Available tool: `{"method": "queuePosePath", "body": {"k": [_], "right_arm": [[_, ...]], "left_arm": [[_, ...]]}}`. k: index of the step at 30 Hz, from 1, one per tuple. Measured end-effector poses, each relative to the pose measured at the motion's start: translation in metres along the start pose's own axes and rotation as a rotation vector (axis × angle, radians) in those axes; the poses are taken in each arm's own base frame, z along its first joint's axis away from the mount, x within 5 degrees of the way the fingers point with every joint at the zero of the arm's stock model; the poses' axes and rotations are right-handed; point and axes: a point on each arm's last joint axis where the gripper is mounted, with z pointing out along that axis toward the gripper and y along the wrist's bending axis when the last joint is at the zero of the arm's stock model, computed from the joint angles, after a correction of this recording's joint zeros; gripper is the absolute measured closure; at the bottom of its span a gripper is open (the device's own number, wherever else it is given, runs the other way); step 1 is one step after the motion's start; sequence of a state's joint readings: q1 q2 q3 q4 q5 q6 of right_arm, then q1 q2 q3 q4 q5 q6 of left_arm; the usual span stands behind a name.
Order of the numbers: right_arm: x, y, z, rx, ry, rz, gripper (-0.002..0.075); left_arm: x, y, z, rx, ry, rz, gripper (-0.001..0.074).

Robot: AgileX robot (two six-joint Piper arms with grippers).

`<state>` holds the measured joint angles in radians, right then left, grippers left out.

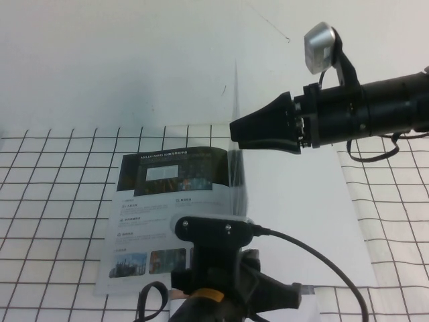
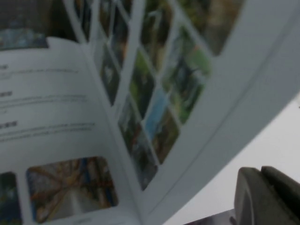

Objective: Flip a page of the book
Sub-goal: Open the closed book

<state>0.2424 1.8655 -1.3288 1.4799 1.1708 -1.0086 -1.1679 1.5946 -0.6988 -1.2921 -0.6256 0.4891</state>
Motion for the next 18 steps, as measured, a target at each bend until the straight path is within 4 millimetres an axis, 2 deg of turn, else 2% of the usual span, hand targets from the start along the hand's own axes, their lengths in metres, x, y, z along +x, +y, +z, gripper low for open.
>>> {"method": "queuePosePath", "body": {"k": [5,7,14,18], "right_arm": [[-0.002,0.026,-0.009,0.024,0.020,-0.161,0.0377],[0.001,0.029,-0.012,0.067,0.059,-0.220,0.0418],[0.012,0.009,-0.019,0.301,0.223,-0.320,0.0564],[0.013,-0.001,-0.022,0.400,0.235,-0.322,0.0609]], "left_arm": [[0.004,0.012,-0.001,-0.131,0.041,-0.067,0.0737],[0.006,0.015,-0.001,-0.172,0.054,-0.084,0.0737],[0.007,0.027,-0.004,-0.304,0.055,-0.161,0.0737],[0.007,0.027,-0.004,-0.311,0.056,-0.149,0.0737]]}}
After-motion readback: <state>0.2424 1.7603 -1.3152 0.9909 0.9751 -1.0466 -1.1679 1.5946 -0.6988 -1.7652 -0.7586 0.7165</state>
